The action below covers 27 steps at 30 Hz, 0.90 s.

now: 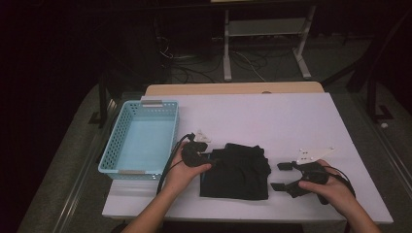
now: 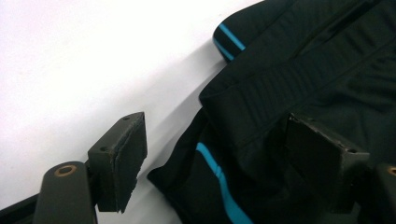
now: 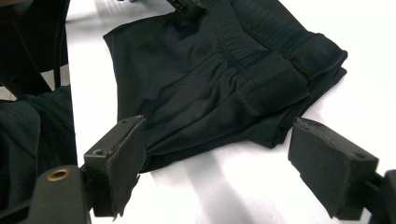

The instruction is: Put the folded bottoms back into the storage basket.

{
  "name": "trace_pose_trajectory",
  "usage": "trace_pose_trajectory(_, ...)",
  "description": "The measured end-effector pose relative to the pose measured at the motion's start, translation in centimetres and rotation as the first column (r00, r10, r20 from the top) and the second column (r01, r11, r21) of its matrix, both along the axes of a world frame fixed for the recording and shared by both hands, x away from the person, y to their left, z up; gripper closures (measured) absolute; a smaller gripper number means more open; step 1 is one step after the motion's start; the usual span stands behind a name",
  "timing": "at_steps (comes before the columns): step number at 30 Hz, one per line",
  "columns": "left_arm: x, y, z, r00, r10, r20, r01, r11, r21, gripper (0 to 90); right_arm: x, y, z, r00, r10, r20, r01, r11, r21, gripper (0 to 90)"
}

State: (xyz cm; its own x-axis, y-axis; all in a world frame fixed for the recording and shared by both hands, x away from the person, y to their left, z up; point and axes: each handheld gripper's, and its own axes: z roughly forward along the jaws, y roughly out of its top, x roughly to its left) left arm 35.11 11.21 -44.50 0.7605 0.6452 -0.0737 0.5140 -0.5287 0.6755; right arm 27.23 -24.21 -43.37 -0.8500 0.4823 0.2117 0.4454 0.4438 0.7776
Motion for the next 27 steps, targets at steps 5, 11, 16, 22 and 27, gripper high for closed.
trace_pose_trajectory(5,-0.02,0.06,-0.13,0.9999,0.003,-0.014,-0.003,1.0000,0.004,21.1,-0.03,0.00,0.03,1.0000,0.001,0.001,-0.001,1.000,0.000,19.2)
trace_pose_trajectory(11,-0.29,-0.05,-0.35,0.9998,-0.003,-0.019,0.004,0.9997,0.026,23.0,-0.03,-0.06,0.06,1.0000,0.001,0.003,-0.001,1.000,0.001,19.2)
trace_pose_trajectory(16,-0.38,-0.04,-0.43,0.9995,0.010,-0.031,-0.010,0.9998,0.020,24.0,-0.04,-0.04,0.05,1.0000,0.004,0.003,-0.004,1.000,0.000,19.2)
trace_pose_trajectory(22,-0.53,0.20,-0.34,0.9991,0.019,-0.038,-0.019,0.9998,0.004,32.7,-0.04,0.03,0.04,1.0000,0.005,0.002,-0.005,1.000,0.000,19.2)
trace_pose_trajectory(27,-0.57,0.26,-0.27,0.9989,-0.002,-0.046,0.001,0.9999,-0.011,47.4,-0.05,0.09,0.02,1.0000,0.005,0.000,-0.005,1.000,-0.002,19.2)
